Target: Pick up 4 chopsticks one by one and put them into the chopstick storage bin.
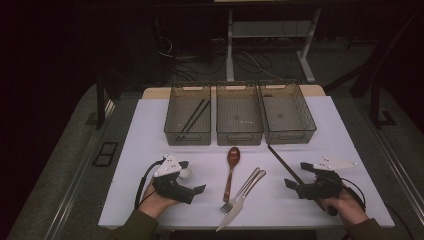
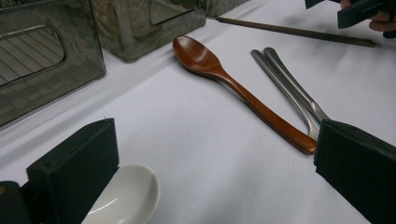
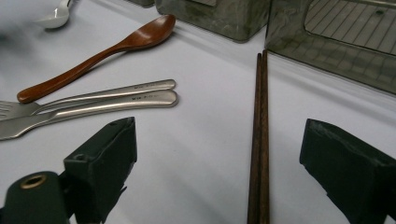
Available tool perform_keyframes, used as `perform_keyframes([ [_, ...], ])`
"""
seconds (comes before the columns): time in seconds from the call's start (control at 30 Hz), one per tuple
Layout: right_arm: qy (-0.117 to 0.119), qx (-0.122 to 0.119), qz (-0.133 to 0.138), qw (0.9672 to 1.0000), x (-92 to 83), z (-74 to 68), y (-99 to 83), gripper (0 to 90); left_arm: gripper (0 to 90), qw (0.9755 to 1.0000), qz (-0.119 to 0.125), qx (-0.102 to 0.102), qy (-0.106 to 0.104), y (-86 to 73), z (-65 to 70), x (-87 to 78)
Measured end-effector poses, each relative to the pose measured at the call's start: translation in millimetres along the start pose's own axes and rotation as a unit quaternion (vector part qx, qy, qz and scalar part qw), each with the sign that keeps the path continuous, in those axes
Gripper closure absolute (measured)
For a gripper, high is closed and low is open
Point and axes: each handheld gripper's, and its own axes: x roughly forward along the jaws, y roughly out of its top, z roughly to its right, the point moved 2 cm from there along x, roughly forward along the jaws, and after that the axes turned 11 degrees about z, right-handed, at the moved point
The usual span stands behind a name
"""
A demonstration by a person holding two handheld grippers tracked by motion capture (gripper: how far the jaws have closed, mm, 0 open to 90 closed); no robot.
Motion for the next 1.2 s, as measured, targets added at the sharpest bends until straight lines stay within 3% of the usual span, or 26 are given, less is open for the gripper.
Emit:
perform_keyframes([
  [0.37, -0.025, -0.004, -0.026, 0.9994, -5.8, 5.8, 5.3, 10.6, 0.0, 1.0000, -0.006, -0.003, -0.008, -1.2, 0.0, 1.8],
  [0.67, -0.008, -0.001, -0.048, 0.9988, -17.4, 14.1, 11.2, 11.9, 0.0, 0.9999, -0.009, -0.004, -0.013, -2.3, 0.4, 2.9],
  [1.0, -0.019, 0.000, -0.096, 0.9952, -19.7, 18.1, 7.5, 40.0, 0.0, 0.9998, -0.010, -0.004, -0.014, -2.5, 1.3, 3.8],
  [1.2, -0.024, -0.003, -0.129, 0.9913, -21.6, 17.2, 2.7, 55.6, 0.0, 0.9998, -0.012, -0.003, -0.014, -2.8, 1.3, 3.9],
])
